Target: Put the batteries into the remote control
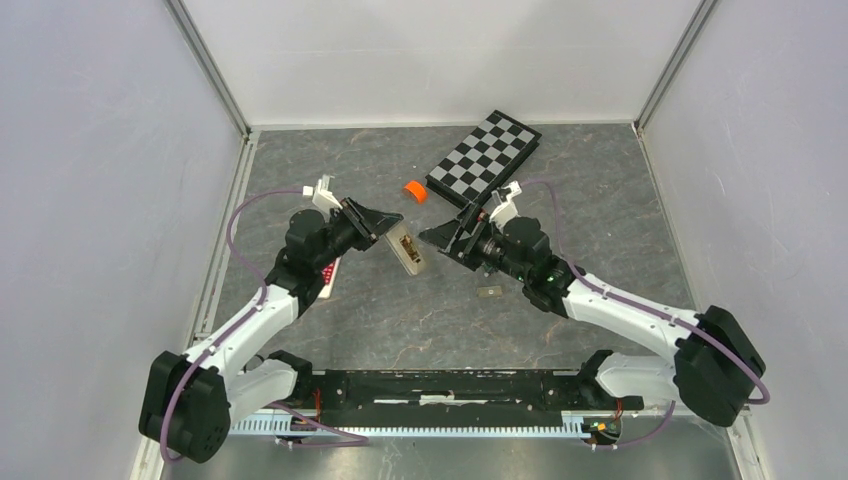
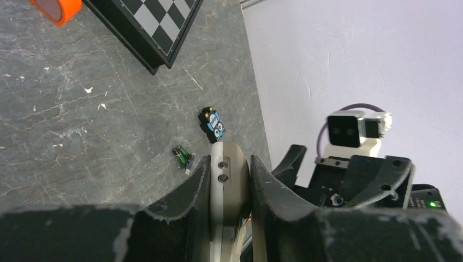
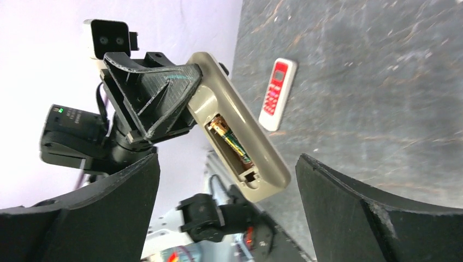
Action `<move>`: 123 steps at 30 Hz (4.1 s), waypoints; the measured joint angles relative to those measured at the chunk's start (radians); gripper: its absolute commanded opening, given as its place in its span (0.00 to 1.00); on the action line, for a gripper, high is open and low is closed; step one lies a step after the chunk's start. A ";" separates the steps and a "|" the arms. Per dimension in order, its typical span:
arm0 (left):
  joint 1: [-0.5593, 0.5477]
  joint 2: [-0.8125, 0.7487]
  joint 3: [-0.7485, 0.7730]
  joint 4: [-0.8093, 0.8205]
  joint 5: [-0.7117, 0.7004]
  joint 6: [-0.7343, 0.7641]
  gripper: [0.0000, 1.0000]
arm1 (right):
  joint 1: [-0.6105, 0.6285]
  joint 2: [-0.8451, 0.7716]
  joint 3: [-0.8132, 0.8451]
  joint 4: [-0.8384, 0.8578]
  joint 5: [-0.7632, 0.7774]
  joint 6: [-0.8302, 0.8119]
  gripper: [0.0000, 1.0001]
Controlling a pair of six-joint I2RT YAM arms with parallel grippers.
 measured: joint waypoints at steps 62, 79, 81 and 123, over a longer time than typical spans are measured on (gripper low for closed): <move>0.011 0.067 0.028 0.059 0.031 0.005 0.02 | 0.002 0.256 0.003 0.221 -0.162 0.409 0.98; 0.017 0.067 0.028 0.078 0.071 0.006 0.02 | -0.004 0.317 0.002 0.342 -0.166 0.513 0.84; 0.018 0.063 0.028 0.091 0.082 0.006 0.02 | -0.006 0.323 -0.006 0.372 -0.165 0.531 0.82; 0.023 0.026 0.038 0.105 0.111 -0.017 0.02 | -0.013 0.364 -0.046 0.571 -0.221 0.580 0.35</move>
